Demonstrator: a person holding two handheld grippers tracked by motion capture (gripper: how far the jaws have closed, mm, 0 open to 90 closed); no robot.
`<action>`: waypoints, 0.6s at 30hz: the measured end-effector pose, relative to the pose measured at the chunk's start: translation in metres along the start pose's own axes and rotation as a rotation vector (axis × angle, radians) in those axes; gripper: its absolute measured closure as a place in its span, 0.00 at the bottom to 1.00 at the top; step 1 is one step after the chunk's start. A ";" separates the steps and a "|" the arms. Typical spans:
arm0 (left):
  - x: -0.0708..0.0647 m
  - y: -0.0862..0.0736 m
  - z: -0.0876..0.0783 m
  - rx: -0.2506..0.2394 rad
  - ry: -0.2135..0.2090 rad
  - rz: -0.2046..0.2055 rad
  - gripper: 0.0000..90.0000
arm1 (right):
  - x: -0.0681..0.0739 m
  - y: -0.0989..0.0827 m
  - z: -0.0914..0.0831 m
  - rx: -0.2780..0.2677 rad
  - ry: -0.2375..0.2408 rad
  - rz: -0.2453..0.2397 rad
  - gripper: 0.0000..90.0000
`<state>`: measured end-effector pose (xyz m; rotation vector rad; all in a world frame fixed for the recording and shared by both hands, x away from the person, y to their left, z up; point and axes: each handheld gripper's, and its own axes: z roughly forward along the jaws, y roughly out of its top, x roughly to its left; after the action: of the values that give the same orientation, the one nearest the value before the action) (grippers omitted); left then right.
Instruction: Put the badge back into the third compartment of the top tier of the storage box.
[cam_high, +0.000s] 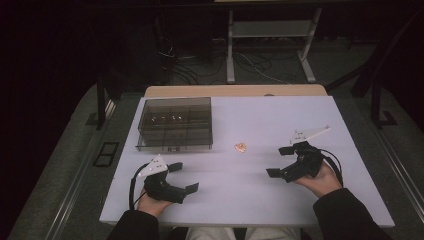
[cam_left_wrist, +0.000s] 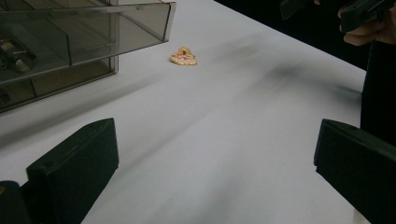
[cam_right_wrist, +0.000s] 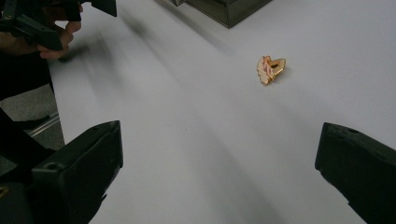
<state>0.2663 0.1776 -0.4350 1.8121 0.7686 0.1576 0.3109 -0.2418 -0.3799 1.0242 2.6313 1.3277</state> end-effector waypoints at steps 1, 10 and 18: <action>0.000 0.000 0.000 -0.002 0.001 0.001 0.00 | -0.001 0.002 0.001 0.006 0.003 -0.003 0.00; 0.001 0.000 -0.001 -0.014 0.005 -0.012 0.00 | -0.004 0.014 0.010 0.032 0.017 -0.006 0.00; 0.002 0.000 -0.003 -0.026 0.022 -0.008 0.00 | -0.007 0.025 0.016 0.034 0.029 -0.021 0.00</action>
<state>0.2665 0.1809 -0.4341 1.7853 0.7860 0.1818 0.3346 -0.2232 -0.3738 0.9853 2.6871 1.3080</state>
